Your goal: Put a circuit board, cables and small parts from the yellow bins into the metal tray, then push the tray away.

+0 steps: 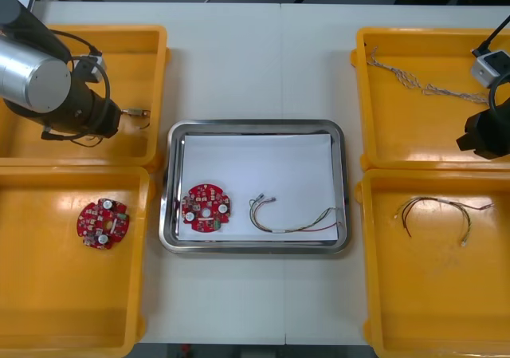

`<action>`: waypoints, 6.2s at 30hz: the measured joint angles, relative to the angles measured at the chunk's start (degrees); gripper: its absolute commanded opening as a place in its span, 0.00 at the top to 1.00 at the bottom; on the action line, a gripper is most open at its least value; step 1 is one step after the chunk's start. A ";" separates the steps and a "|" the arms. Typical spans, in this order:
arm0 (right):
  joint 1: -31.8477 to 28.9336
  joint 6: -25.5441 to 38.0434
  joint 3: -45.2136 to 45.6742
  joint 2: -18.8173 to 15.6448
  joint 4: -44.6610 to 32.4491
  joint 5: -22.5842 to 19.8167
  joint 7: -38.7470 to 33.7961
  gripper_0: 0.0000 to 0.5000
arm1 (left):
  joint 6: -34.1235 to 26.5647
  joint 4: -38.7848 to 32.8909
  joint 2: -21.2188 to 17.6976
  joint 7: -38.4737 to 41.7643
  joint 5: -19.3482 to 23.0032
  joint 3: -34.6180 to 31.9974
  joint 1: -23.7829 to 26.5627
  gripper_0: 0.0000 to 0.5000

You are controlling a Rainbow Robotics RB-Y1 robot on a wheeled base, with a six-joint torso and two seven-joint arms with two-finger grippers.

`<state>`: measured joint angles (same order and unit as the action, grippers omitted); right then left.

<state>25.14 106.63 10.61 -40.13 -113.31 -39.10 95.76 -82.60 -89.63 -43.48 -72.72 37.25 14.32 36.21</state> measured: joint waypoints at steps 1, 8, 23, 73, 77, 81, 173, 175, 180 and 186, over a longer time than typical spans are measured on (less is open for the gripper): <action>0.49 -0.27 0.00 0.00 1.22 -0.02 0.00 0.00 | 0.00 -0.20 0.00 0.00 -0.13 -0.22 0.00 1.00; 4.21 -4.17 -0.20 0.00 7.62 0.00 0.01 0.00 | -1.84 -0.57 0.00 0.00 -2.34 -2.06 0.43 1.00; 7.66 -17.87 -3.56 0.00 16.57 3.59 0.09 0.00 | -4.22 -0.59 0.00 -0.07 -4.55 -6.77 2.85 1.00; 18.47 -61.01 -19.98 0.10 55.79 4.77 0.36 0.00 | 5.43 11.11 5.06 -0.72 -6.14 -7.10 3.00 0.27; 18.47 -61.02 -19.98 0.14 56.02 4.76 0.36 0.00 | 5.44 11.11 5.06 -2.37 -6.16 -7.10 3.00 0.16; 18.48 -61.03 -19.98 0.15 56.18 4.67 0.36 0.00 | 5.45 11.11 5.06 -4.95 -6.16 -7.10 3.00 0.11; 27.40 -44.32 -18.40 2.35 65.18 1.35 11.82 0.00 | 0.56 8.27 5.23 -5.51 -5.91 -4.91 3.02 0.30; 27.40 -44.32 -18.47 2.61 65.48 1.22 11.85 0.00 | 0.57 8.27 5.23 -5.52 -6.07 -4.91 3.02 0.30; 27.55 -44.40 -18.47 2.78 65.97 1.16 13.67 0.00 | 0.64 8.26 5.23 -5.54 -6.25 -4.91 3.02 0.30; 28.13 -45.16 -18.47 2.87 67.19 0.87 14.76 0.97 | 1.22 8.27 5.24 -5.55 -6.13 -4.91 3.02 0.30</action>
<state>53.27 61.47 -7.86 -37.25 -46.13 -38.22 110.52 -81.38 -81.36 -38.24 -78.26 31.13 9.40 39.22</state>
